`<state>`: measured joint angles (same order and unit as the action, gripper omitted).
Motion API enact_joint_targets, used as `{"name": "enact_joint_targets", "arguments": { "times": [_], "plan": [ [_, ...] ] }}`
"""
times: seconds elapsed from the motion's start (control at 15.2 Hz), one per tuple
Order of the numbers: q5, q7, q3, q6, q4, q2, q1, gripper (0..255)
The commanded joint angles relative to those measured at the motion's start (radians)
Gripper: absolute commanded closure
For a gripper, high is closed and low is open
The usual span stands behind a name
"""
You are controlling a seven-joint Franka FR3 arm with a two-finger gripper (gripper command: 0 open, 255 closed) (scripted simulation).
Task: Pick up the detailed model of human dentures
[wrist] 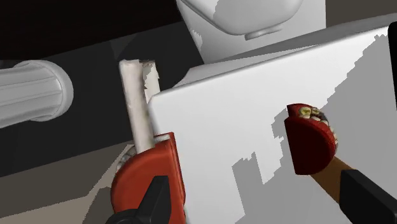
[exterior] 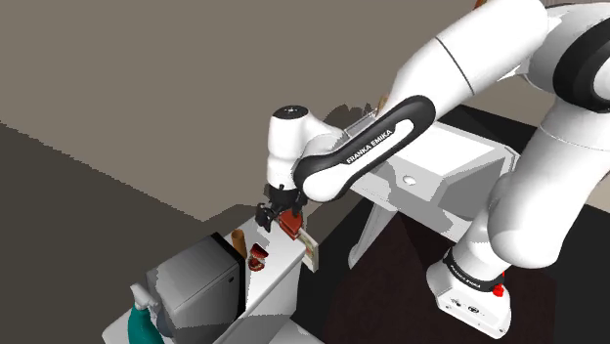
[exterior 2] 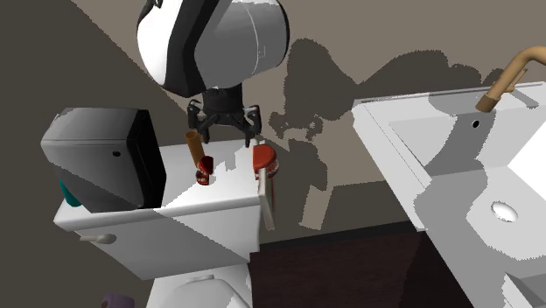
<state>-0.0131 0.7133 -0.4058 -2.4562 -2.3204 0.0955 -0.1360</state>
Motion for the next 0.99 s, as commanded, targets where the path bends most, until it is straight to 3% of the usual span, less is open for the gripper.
{"name": "enact_joint_targets", "arguments": {
  "times": [0.0, 0.46, 0.92],
  "plan": [
    [0.053, 0.059, 0.001, -0.032, 0.047, 0.085, -0.018, 0],
    [0.189, 0.212, 0.052, -0.078, 0.242, 0.342, -0.124, 0],
    [0.226, 0.234, 0.083, -0.147, 0.249, 0.419, -0.148, 0]
  ]
}}
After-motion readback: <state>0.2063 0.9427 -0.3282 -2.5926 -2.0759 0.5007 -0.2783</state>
